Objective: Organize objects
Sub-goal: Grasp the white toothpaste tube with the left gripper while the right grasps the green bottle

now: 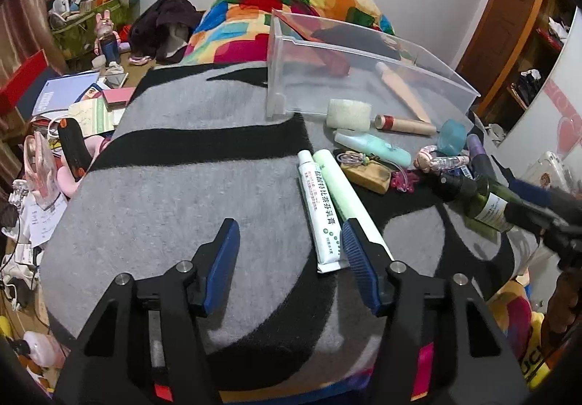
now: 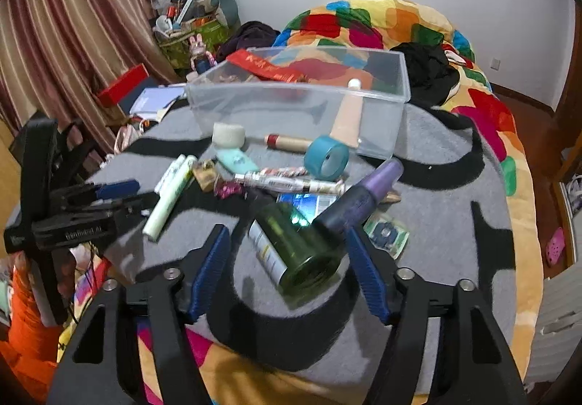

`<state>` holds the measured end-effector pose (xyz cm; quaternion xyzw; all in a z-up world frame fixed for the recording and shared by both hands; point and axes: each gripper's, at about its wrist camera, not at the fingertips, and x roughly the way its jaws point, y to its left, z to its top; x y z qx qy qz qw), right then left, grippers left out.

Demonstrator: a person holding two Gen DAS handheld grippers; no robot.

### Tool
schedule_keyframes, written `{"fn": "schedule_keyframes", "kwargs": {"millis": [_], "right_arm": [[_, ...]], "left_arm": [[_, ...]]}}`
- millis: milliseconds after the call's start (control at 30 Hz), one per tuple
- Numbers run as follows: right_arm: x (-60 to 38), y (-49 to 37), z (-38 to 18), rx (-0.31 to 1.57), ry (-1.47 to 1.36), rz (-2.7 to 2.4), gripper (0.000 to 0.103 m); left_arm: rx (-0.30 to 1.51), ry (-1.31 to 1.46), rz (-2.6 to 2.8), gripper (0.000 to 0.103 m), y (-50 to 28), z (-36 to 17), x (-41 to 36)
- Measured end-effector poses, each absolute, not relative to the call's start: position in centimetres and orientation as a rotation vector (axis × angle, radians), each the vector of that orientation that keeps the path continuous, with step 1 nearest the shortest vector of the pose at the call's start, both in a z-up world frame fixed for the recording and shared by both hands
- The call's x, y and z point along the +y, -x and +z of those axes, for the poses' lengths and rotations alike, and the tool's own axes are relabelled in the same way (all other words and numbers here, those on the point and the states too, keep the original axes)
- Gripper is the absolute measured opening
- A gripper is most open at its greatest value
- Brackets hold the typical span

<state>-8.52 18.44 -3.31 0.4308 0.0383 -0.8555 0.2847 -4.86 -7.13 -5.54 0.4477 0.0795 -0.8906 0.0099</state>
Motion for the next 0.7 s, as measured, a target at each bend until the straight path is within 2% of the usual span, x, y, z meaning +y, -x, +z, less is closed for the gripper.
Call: {"fn": "schedule_keyframes", "kwargs": {"millis": [67,133,400,600,700], "right_arm": [[18.3,8.3,-3.7,0.102,-1.17,-2.276,0.048],[18.2,8.1,-4.2,0.092,-1.194,-2.236,0.043],[17.1,8.1,-4.2,0.125,-1.184,-2.218,0.043],[15.7,8.5,-4.5,0.19,-1.181,-2.236,0.043],[15.5,8.8,-4.5,0.181,-1.171,-2.247,0.043]], "left_arm": [[0.244,-1.387,-2.775,0.057,4.7,-5.5,-7.3],[0.24,-1.386,-2.769,0.056,4.6,-5.5,-7.6],[0.194,-1.423,-2.796,0.054,5.7,-5.5,-6.8],[0.098,-1.408,-2.792,0.038,7.0,-6.0,-5.8],[0.107,-1.398,-2.795,0.026,7.3,-6.0,-5.8]]}}
